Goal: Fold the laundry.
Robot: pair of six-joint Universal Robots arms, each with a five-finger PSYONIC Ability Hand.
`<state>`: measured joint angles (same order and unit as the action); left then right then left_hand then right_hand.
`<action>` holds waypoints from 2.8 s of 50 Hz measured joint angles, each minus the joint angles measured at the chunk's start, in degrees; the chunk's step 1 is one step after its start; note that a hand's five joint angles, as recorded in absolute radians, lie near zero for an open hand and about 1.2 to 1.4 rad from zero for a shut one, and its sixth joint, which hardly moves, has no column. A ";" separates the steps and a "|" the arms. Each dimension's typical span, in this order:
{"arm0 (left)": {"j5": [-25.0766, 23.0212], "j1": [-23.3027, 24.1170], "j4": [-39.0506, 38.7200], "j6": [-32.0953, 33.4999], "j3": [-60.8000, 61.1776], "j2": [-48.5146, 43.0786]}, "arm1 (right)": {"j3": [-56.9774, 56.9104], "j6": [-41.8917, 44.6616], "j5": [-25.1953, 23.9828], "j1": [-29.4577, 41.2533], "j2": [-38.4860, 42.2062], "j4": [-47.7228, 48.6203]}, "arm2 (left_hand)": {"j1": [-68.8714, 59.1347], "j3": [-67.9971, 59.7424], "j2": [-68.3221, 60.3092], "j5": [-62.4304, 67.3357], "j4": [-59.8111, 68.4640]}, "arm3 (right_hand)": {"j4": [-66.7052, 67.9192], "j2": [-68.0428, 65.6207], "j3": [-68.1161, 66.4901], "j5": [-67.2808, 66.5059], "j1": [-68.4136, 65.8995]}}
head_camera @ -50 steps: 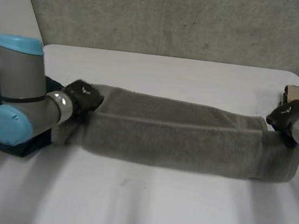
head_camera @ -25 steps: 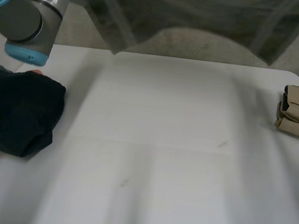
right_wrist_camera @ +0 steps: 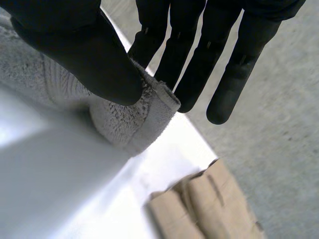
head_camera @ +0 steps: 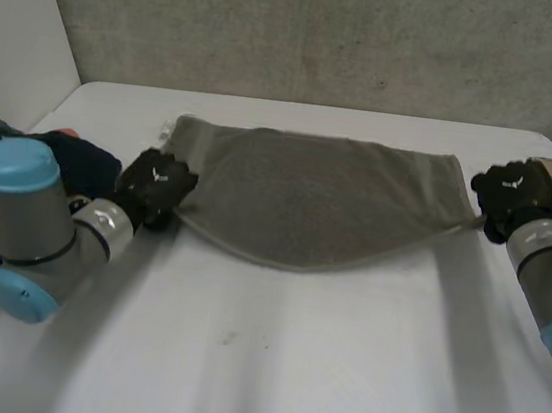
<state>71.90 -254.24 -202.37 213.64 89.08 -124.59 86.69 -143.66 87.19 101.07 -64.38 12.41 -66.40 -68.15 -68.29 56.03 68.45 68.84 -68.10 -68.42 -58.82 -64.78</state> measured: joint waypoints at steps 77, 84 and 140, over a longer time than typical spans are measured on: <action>13.72 2.98 22.19 9.06 -30.15 -9.70 | -18.07 14.25 4.56 -3.30 12.42 -7.35 | -0.58 -0.25 -0.43 0.08 0.37 | 0.00 0.00 0.00 0.00 0.00; 15.12 3.79 19.91 9.16 -45.81 -20.69 | -31.67 14.64 5.94 -2.44 22.33 -2.80 | -0.40 -0.19 -0.19 0.03 0.31 | -0.52 0.50 0.53 0.54 0.43; 10.96 4.54 11.72 -3.68 -8.00 3.66 | -12.12 -0.24 -8.37 -19.26 11.68 -13.87 | 55.31 55.29 56.09 -53.12 -56.41 | -0.23 0.50 0.36 2.47 1.05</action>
<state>82.87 -249.70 -190.65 209.96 81.08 -120.93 74.58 -143.90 78.82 81.81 -52.71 -1.47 -11.09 -12.86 -12.20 2.91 12.04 68.61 -67.60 -68.06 -56.35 -63.73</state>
